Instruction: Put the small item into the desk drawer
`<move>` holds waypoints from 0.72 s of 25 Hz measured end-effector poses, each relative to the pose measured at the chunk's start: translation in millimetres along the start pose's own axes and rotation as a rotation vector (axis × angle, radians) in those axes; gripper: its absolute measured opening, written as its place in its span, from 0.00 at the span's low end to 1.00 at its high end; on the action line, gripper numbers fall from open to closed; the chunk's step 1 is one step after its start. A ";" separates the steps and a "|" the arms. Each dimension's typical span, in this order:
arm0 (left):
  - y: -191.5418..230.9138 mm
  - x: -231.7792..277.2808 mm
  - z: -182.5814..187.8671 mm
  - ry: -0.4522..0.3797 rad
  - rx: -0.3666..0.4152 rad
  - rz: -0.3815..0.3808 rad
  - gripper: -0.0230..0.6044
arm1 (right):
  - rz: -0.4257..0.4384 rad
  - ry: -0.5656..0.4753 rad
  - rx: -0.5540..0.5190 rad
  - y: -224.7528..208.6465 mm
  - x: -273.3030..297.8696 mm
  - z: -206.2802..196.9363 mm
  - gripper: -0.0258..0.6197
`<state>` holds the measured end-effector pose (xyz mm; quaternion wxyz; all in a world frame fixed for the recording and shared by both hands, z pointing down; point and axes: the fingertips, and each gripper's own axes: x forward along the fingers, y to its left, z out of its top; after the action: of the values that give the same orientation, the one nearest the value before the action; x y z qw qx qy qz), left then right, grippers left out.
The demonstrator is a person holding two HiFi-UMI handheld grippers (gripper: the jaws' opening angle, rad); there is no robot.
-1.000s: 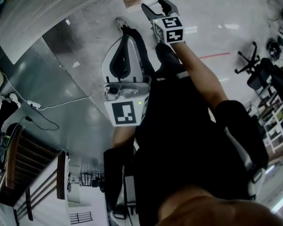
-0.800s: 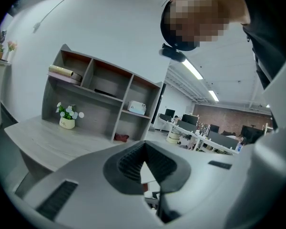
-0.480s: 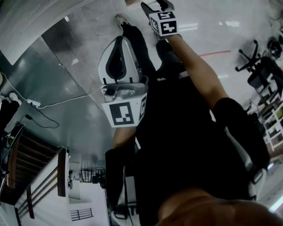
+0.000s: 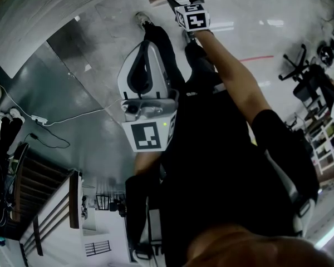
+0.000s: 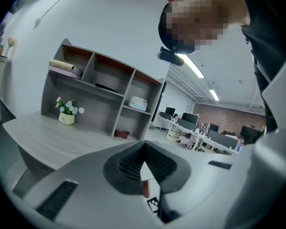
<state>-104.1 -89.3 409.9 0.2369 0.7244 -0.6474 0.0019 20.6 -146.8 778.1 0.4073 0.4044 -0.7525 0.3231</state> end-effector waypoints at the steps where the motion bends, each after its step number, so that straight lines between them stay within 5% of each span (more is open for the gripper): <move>1: 0.7 0.0 -0.8 0.001 -0.001 -0.001 0.03 | 0.000 0.005 0.001 0.1 2.3 -1.9 0.44; 18: 19.8 7.0 -13.1 0.026 -0.014 0.003 0.03 | -0.027 0.085 -0.012 0.3 43.7 -26.2 0.44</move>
<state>-117.5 -92.3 430.4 0.2502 0.7218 -0.6453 0.0071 14.6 -140.4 828.3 0.4457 0.3980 -0.7309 0.3298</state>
